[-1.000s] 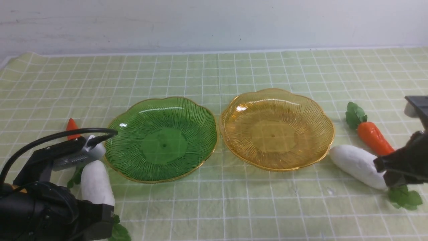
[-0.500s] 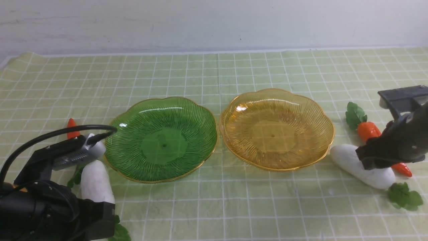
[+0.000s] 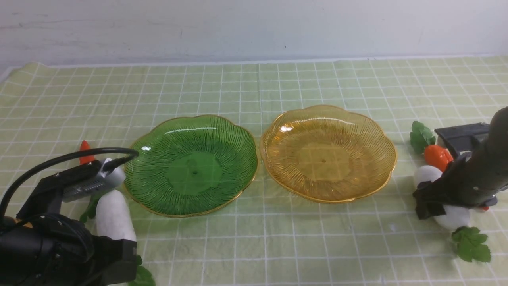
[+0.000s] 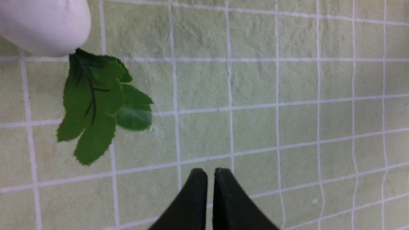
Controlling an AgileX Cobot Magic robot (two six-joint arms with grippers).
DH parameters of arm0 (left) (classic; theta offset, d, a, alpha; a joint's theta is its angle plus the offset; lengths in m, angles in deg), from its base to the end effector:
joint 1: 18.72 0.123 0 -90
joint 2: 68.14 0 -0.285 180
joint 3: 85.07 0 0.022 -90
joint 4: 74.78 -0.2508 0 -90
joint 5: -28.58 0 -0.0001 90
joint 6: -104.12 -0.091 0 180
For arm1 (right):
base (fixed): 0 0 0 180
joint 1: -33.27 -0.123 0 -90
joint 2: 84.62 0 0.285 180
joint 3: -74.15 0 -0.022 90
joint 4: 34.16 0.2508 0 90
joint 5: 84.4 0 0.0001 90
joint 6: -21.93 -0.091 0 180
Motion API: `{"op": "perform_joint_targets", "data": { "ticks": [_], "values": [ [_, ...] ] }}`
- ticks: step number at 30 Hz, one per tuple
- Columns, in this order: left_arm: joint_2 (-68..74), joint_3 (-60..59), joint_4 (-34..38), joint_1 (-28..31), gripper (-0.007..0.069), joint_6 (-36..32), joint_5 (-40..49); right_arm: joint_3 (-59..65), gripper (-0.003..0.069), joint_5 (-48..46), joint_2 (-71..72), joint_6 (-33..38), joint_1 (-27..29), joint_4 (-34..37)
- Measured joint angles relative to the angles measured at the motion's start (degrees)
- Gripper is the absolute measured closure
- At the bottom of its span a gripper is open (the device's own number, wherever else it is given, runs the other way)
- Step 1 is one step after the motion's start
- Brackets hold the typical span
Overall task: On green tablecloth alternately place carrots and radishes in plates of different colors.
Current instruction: 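Place the white radish on the plate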
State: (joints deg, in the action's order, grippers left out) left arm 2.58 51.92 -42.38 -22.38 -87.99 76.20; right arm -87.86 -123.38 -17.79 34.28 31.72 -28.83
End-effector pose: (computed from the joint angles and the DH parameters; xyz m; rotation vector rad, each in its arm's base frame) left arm 0.1749 -0.0473 0.2346 -0.0588 2.7227 -0.6292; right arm 0.3308 0.0143 0.1470 -0.2594 2.9521 0.0715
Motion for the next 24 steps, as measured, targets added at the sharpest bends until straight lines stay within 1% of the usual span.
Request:
{"op": "perform_joint_targets", "data": {
  "ticks": [1,4,5,10,14,16,18,19,21,24],
  "values": [
    [0.00,0.00,0.00,0.00,0.0611,0.00,0.00,0.00,0.0128,-0.12,0.00,0.00,0.00,0.00],
    [0.00,0.00,0.00,0.00,0.0611,0.00,0.00,-0.32,0.0193,-1.70,0.00,0.00,0.00,0.00],
    [0.00,0.00,0.00,0.00,0.0611,0.00,0.00,-0.62,0.0202,-2.42,0.00,-0.06,0.00,0.00],
    [0.00,0.00,0.00,0.00,0.0611,0.00,0.00,-8.68,0.0202,-13.73,0.61,-0.17,0.00,0.09],
    [0.00,0.00,0.00,0.00,0.0611,0.00,-0.15,-14.97,0.0202,-19.47,1.60,-0.59,0.00,2.31],
    [0.00,0.00,0.00,0.00,0.0611,0.00,-0.39,-18.31,0.0202,-20.95,1.94,-0.67,0.00,5.36],
    [0.00,0.00,0.05,0.00,0.0611,0.00,-0.98,-20.61,0.0202,-20.65,2.07,-0.27,0.00,10.42],
    [0.00,0.00,0.05,0.00,0.0611,0.00,-1.43,-22.00,0.0202,-19.29,2.07,0.46,0.00,15.97],
    [0.00,0.00,0.05,0.00,0.0611,0.00,-1.62,-22.63,0.0202,-15.82,2.02,2.19,0.00,23.28],
    [0.00,0.00,0.05,0.00,0.0611,0.00,-1.82,-22.78,0.0202,-11.29,1.01,7.16,-0.75,30.80]
  ]
}}
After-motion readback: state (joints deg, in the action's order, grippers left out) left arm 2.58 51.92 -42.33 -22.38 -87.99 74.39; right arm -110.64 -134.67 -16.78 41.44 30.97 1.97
